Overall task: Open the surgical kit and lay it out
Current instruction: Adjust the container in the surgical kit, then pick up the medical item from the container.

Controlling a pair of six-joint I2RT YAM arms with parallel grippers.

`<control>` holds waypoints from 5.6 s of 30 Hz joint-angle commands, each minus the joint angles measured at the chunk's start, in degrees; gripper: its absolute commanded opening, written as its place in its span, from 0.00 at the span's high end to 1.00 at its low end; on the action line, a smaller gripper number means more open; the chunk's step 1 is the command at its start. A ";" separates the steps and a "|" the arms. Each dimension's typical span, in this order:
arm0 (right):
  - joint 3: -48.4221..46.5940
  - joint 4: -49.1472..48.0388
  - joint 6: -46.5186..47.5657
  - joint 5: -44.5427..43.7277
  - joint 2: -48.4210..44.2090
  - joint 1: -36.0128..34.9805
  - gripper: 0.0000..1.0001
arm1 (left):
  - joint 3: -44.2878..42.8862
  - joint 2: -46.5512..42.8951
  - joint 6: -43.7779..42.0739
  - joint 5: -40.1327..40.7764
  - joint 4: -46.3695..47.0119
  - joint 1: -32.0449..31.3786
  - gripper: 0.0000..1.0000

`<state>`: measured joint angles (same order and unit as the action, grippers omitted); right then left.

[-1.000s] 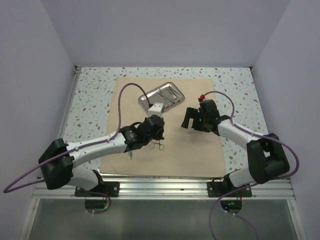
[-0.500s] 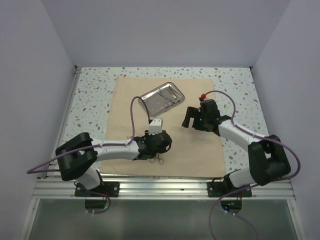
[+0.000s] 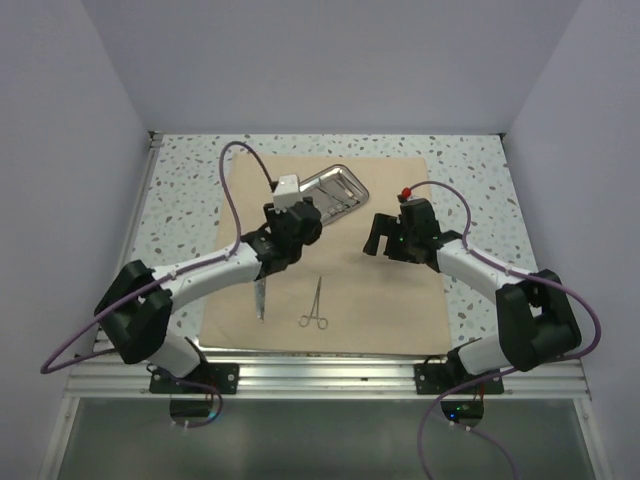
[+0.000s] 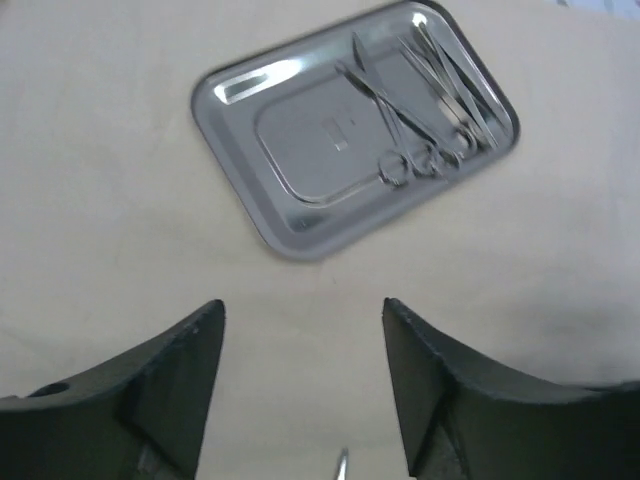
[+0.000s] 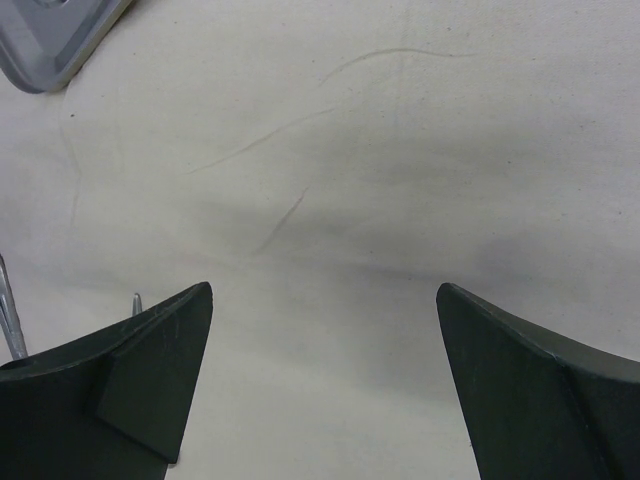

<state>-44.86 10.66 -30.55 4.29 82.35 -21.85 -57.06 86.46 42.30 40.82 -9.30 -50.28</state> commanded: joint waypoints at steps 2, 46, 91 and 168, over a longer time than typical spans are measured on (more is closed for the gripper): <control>0.30 -2.74 -0.48 2.12 -0.35 -0.21 0.02 | -4.28 6.15 -10.30 -5.48 12.54 10.54 0.46; -0.75 -0.90 0.40 0.19 0.45 -0.30 0.02 | -21.44 33.96 -8.64 -19.02 5.16 26.46 0.85; -1.37 -0.37 0.75 -1.04 1.85 -0.48 0.01 | -33.96 44.58 -11.01 -24.64 -0.01 33.49 0.90; -23.52 9.12 7.43 -5.79 -10.54 -1.18 0.02 | -57.38 54.61 -25.69 -23.51 -20.41 17.67 0.83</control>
<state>-68.16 21.65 -24.93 -2.37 74.19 -22.94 -113.45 138.34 18.13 13.82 -23.42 -32.47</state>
